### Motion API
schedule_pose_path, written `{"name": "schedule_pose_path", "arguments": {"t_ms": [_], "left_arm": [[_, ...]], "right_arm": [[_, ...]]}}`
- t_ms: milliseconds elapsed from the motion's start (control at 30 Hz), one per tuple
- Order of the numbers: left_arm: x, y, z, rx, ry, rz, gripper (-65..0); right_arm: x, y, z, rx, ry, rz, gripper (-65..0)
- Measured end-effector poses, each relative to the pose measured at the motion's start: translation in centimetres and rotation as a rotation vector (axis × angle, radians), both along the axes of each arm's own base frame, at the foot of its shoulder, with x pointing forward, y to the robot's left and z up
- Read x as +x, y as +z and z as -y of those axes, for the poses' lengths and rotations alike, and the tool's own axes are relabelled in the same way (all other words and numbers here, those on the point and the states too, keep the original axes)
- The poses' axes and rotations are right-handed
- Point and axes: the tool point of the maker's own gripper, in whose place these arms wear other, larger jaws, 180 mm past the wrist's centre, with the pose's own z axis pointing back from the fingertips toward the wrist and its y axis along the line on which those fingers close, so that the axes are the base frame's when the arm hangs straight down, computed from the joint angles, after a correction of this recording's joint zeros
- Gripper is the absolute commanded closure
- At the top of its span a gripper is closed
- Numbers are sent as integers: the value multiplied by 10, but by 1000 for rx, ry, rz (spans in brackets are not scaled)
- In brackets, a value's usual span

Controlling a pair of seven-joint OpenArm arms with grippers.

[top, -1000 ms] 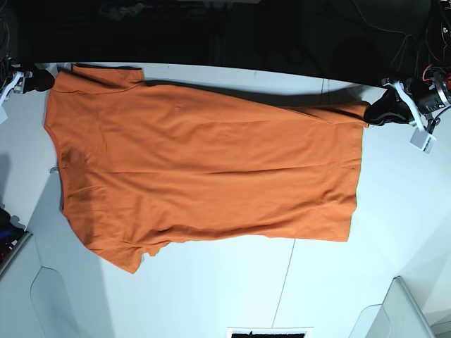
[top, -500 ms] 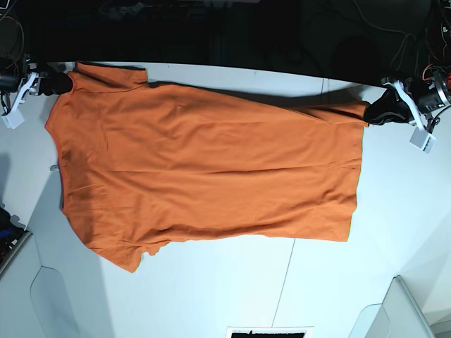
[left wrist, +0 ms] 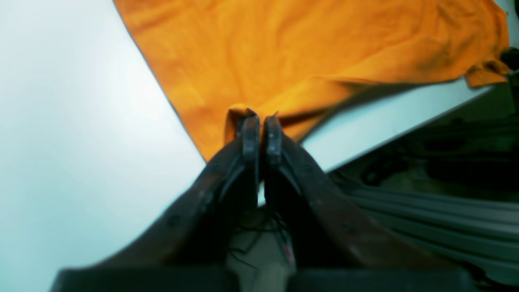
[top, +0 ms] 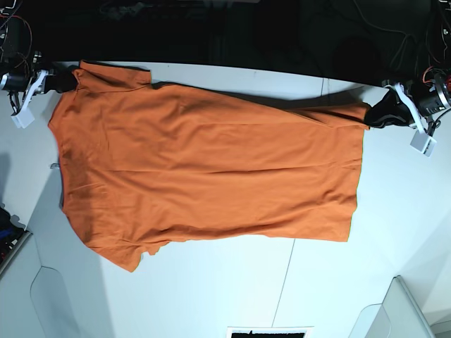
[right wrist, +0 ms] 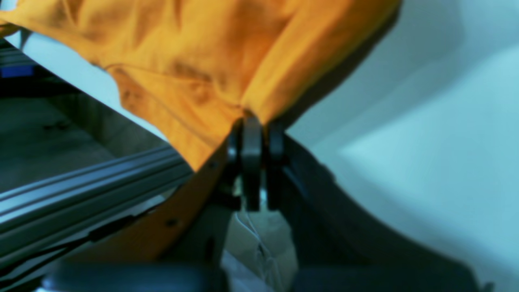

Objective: Layout the t-shirt on the table in an organized manner, then fold the t-shirt properly
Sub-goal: 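Drag the shirt with both grippers, then release the right gripper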

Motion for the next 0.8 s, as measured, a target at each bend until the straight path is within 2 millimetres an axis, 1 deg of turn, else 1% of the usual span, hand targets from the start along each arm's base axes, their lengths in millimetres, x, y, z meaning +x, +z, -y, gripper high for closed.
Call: {"name": "schedule_pose_path", "arguments": {"t_ms": [67, 167, 300, 333, 433, 500, 567, 667, 733, 800], "left_arm": [[10, 7, -3, 13, -4, 27, 0], [23, 18, -6, 27, -8, 66, 0], [26, 15, -13, 88, -9, 69, 0], [30, 17, -15, 103, -4, 88, 0], [39, 21, -22, 146, 9, 140, 0], [40, 19, -24, 176, 6, 141, 0], [39, 14, -23, 199, -7, 142, 0], [41, 5, -13, 237, -53, 152, 0], [42, -6, -7, 284, -99, 132, 0], [50, -13, -2, 286, -119, 133, 0]], "right_arm": [[12, 5, 3, -18, 4, 22, 0], [38, 19, 2, -6, -2, 92, 0], [61, 34, 2, -10, 1, 151, 0], [66, 36, 3, -14, 2, 160, 0], [87, 47, 7, -27, -19, 215, 0], [99, 53, 8, -24, -33, 249, 0], [103, 55, 7, -16, -37, 255, 0], [109, 53, 3, -3, -47, 255, 0], [121, 56, 3, 2, -64, 279, 0], [132, 59, 4, 3, -86, 303, 0]]}}
